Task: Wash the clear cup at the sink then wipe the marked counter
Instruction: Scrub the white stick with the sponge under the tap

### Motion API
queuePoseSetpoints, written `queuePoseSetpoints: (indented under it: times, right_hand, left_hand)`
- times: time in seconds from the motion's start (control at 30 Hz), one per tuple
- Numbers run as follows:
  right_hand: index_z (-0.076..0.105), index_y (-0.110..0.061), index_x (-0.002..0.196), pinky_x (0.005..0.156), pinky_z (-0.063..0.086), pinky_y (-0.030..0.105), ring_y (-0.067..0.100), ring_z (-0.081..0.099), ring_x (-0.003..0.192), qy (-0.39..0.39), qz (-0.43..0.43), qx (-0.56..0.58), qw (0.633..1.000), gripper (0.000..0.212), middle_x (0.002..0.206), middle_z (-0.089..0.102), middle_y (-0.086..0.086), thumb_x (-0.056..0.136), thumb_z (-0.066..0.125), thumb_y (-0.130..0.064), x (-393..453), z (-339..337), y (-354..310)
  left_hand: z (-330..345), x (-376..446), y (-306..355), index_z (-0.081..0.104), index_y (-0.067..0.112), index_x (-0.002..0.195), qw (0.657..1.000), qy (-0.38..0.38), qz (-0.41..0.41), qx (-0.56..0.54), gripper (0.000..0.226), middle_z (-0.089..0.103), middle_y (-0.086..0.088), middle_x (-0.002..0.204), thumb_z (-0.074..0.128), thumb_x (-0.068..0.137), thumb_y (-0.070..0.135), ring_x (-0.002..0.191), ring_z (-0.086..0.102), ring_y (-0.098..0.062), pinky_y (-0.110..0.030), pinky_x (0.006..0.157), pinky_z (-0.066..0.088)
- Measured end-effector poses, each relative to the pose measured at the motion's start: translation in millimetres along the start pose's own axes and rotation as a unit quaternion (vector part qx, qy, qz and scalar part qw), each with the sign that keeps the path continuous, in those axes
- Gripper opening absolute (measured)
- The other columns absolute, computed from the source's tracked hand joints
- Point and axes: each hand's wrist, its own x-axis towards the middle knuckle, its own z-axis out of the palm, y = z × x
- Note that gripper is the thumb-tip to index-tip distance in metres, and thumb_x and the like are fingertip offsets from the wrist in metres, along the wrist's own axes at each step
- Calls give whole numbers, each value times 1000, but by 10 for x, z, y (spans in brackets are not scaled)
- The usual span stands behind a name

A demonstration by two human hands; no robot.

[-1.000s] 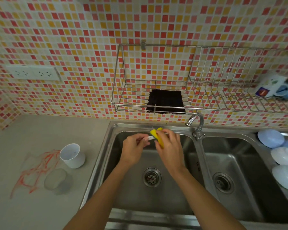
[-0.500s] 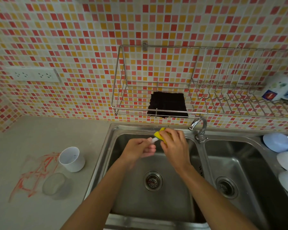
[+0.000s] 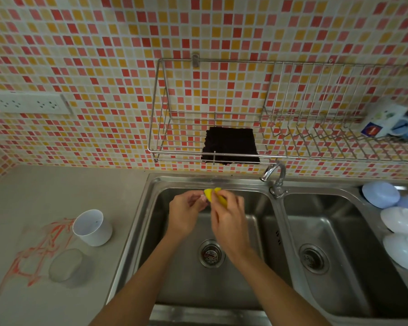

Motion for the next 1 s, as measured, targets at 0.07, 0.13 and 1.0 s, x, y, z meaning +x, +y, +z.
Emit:
queuePoseSetpoints:
  times: [0.07, 0.13, 1.0]
  right_hand:
    - [59, -21, 130, 80, 50, 28, 22, 47, 100, -5, -5, 3, 1000, 43, 117, 58, 3, 88, 64, -13, 42, -13, 35]
    - [60, -23, 128, 79, 54, 32, 22, 47, 100, 5, 65, 1, 998, 43, 115, 59, 3, 88, 64, -12, 125, -29, 145]
    - [67, -18, 109, 76, 48, 28, 21, 55, 87, 30, -78, -90, 992, 31, 104, 65, -1, 79, 75, -16, 285, -10, 350]
  left_hand:
    - [-26, -7, -40, 72, 13, 98, 1000, 5, 8, 7, 11, 75, -1, 87, 68, 88, 13, 82, 73, -14, -38, 81, 59]
    - [-34, -15, -46, 71, 16, 97, 999, 26, 7, 17, 11, 75, -1, 85, 68, 88, 11, 81, 73, -14, -40, 82, 59]
    - [-114, -1, 64, 65, 16, 115, 1000, 9, -8, 11, 31, 73, 3, 95, 67, 88, 31, 90, 69, -10, -29, 82, 56]
